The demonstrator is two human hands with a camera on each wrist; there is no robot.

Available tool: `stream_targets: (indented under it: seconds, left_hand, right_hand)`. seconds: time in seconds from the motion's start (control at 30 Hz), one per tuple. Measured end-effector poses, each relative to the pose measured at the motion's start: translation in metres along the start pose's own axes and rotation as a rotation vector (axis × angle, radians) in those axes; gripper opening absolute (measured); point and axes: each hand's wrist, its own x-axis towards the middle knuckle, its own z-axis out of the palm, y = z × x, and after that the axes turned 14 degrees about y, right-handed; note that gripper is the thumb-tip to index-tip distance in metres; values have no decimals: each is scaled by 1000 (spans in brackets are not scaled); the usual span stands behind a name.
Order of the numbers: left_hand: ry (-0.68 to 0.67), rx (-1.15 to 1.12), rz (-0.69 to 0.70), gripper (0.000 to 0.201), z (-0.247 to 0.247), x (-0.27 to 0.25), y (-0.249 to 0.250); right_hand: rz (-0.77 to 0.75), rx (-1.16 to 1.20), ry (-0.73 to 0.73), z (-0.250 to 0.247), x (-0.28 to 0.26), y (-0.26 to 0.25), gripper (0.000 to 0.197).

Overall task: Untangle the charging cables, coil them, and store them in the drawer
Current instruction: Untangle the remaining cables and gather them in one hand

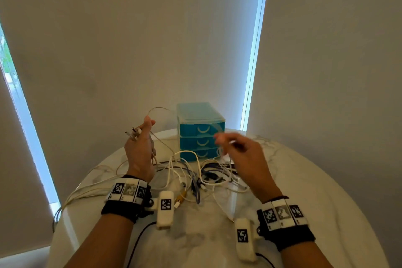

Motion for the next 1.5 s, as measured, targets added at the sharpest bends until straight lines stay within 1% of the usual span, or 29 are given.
stream_targets:
  seconds: [0.03, 0.07, 0.1, 0.17, 0.2, 0.23, 0.3, 0.37, 0.47, 0.57, 0.63, 0.7, 0.77, 0.8, 0.93, 1.0, 1.03, 1.1, 1.13, 1.17, 1.2, 1.23, 1.27, 1.33, 1.4, 1.43, 1.5]
  left_hand:
    - [-59, 53, -1, 30, 2, -4, 0]
    - [-140, 121, 1, 30, 4, -10, 2]
    - [-236, 191, 12, 30, 8, -17, 2]
    - [-446, 294, 54, 23, 14, -35, 8]
    - [-544, 322, 69, 19, 17, -42, 9]
    - [-625, 354, 76, 18, 19, -47, 9]
    - [-742, 398, 78, 21, 19, -50, 9]
    - [-805, 400, 87, 26, 17, -50, 9]
    - [-815, 381, 100, 26, 16, -50, 9]
    - [-750, 366, 135, 18, 17, -50, 8]
    - [-675, 331, 142, 17, 18, -49, 8]
    - [-572, 286, 143, 17, 18, -47, 9]
    - [-459, 268, 148, 17, 17, -40, 7]
    - [-418, 270, 149, 17, 17, -37, 6]
    - [-348, 229, 160, 13, 20, -42, -1]
    - [-282, 165, 145, 16, 20, -38, -2]
    - [-225, 125, 129, 19, 18, -33, -3]
    - [-119, 54, 91, 22, 14, -17, -4]
    - [-91, 30, 83, 23, 13, -11, -5]
    - [-73, 15, 81, 23, 12, -9, -5]
    - [-58, 5, 76, 23, 12, -8, -6]
    - [-40, -6, 65, 22, 12, -9, -6]
    - [-22, -22, 50, 21, 12, -8, -5]
    - [0, -55, 27, 18, 11, -5, -3]
    - [1, -39, 28, 16, 10, -3, -3]
    - [-16, -12, 39, 16, 10, -3, -4]
    - [-68, 71, 42, 15, 11, -7, -5]
  right_hand:
    - [6, 107, 195, 3, 3, -1, 16]
    - [23, 212, 323, 5, 6, -1, 17]
    - [57, 314, 373, 7, 7, -3, 19]
    - [172, 499, 350, 13, 6, -3, 22]
    - [224, 552, 327, 16, 5, -4, 22]
    - [257, 567, 308, 18, 3, -4, 21]
    - [289, 521, 281, 21, 1, -4, 21]
    - [317, 517, 255, 24, 0, -6, 26]
    - [332, 507, 259, 27, -2, -4, 28]
    - [300, 457, 235, 28, -4, 0, 27]
    - [255, 342, 190, 28, -5, 3, 28]
    - [193, 168, 136, 27, -5, 10, 29]
    - [114, -18, 105, 26, -3, 20, 25]
    - [84, -69, 93, 25, -2, 24, 21]
    - [-18, -243, 68, 25, 4, 35, 10]
    - [15, -345, -2, 22, 5, 47, 10]
    - [66, -406, -71, 20, 6, 54, 11]
    - [180, -513, -259, 15, 4, 64, 19]
    - [223, -524, -325, 14, 3, 65, 23]
    - [243, -513, -337, 14, 3, 66, 23]
    - [244, -497, -308, 15, 4, 66, 21]
    - [218, -490, -248, 15, 5, 65, 18]
    - [161, -483, -168, 14, 6, 62, 15]
    - [25, -412, 63, 12, 6, 52, 12]
    - [-68, -229, 296, 9, 5, 40, 13]
    - [-73, -127, 369, 8, 6, 34, 14]
    - [-25, 18, 410, 9, 12, 23, 15]
